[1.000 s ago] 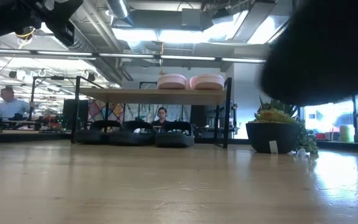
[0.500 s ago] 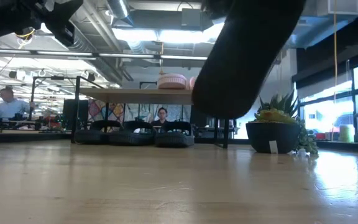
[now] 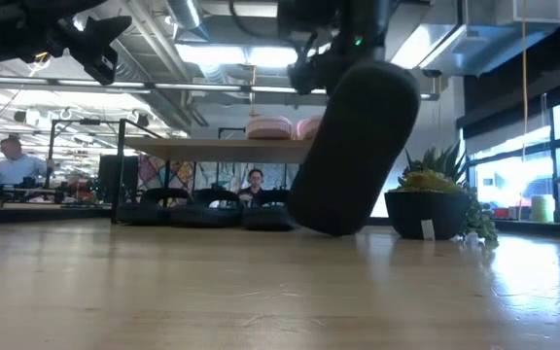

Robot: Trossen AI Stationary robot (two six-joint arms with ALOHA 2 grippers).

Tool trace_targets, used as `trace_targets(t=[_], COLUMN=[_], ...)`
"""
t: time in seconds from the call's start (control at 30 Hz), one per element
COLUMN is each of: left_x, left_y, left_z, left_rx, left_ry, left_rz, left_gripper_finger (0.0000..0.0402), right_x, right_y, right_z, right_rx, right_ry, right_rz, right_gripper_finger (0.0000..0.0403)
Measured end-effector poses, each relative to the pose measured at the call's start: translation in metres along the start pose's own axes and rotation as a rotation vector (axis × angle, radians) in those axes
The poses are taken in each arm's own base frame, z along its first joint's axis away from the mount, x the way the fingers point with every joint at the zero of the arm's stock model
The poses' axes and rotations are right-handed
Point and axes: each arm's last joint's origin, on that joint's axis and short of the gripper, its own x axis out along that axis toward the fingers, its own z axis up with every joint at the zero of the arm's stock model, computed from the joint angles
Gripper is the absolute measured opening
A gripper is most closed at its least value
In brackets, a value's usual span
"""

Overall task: Pick and place slides into the shelf
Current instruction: Put the black slide under the shelf

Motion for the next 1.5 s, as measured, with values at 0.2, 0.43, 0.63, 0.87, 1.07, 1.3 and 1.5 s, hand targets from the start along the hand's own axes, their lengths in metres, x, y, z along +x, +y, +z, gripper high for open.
trace_targets(t=[0.2, 0.43, 0.63, 0.87, 1.07, 1.3, 1.5], left_x=[0.0, 0.0, 0.0, 0.0, 0.0, 0.0, 0.0], left_y=[0.0, 0.0, 0.0, 0.0, 0.0, 0.0, 0.0], left_z=[0.0, 0.0, 0.0, 0.0, 0.0, 0.0, -0.001], left_rx=[0.0, 0.0, 0.0, 0.0, 0.001, 0.0, -0.001], left_ry=[0.0, 0.0, -0.001, -0.001, -0.001, -0.001, 0.005], left_rz=[0.0, 0.002, 0.004, 0.005, 0.005, 0.005, 0.006], left_gripper_finger=[0.0156, 0.0156, 0.0156, 0.0156, 0.0156, 0.0156, 0.0156], right_x=[0.013, 0.01, 0.012, 0.013, 0.016, 0.026, 0.027], right_y=[-0.013, -0.022, -0.032, -0.038, -0.038, -0.036, -0.035], right_z=[0.007, 0.012, 0.016, 0.017, 0.021, 0.021, 0.021], right_rx=[0.035, 0.039, 0.034, 0.033, 0.047, 0.043, 0.043], right_ry=[0.024, -0.009, -0.045, -0.038, -0.064, -0.044, -0.043], right_rz=[-0.033, -0.133, -0.285, -0.273, -0.26, -0.253, -0.246], right_gripper_finger=[0.0013, 0.0013, 0.0013, 0.0013, 0.0018, 0.0019, 0.0056])
